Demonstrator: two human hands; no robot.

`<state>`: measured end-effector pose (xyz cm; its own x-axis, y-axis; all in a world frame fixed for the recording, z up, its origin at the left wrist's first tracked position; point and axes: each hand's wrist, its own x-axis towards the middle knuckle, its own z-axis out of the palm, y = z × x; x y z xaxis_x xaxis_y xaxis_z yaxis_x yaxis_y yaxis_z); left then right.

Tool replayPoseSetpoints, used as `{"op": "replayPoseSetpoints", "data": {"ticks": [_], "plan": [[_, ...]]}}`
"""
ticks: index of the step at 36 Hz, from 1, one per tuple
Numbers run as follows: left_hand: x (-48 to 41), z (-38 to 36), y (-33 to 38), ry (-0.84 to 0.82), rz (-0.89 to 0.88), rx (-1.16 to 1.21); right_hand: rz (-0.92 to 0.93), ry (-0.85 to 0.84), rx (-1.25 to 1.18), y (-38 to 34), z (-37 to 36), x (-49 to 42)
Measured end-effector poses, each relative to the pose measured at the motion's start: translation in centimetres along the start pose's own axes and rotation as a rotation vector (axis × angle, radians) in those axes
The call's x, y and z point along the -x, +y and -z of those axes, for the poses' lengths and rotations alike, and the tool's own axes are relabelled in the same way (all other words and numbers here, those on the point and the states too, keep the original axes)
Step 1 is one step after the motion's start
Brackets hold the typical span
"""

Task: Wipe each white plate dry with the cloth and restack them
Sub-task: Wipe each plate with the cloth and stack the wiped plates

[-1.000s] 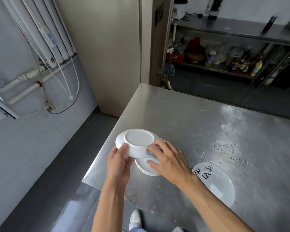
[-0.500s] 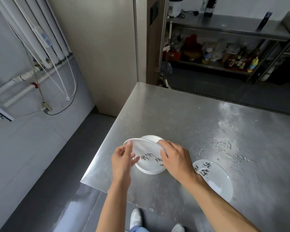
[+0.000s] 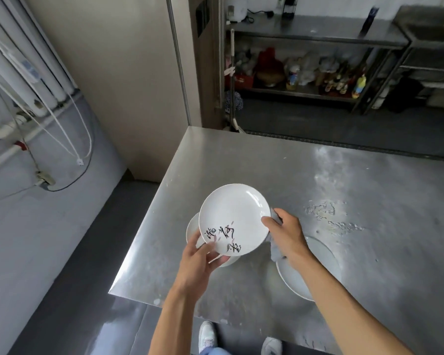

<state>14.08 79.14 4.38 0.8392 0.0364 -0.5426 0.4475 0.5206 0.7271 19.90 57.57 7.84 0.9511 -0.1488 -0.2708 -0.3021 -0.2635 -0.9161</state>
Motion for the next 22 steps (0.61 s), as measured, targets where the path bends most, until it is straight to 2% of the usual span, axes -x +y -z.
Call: {"op": "replayPoseSetpoints", "data": {"ticks": [4, 8, 12, 15, 22], "plan": [[-0.5, -1.5, -1.2, -0.019, 0.042, -0.048, -0.031, 0.046, 0.001, 1.0, 2.8, 0.3], [-0.8, -3.5, -2.3, -0.063, 0.068, -0.104, -0.093, 0.172, 0.178, 3.1, 5.8, 0.4], [-1.0, -5.7, -3.5, -0.136, 0.095, -0.168, -0.155, 0.268, 0.198, 6.4, 8.8, 0.5], [-1.1, -7.3, -4.9, -0.193, 0.122, -0.254, -0.150, 0.257, 0.190, 9.0, 10.7, 0.9], [-1.3, -9.8, -8.9, -0.284, 0.259, -0.388, -0.305, 0.222, 0.174, 13.5, 14.3, 2.2]]}}
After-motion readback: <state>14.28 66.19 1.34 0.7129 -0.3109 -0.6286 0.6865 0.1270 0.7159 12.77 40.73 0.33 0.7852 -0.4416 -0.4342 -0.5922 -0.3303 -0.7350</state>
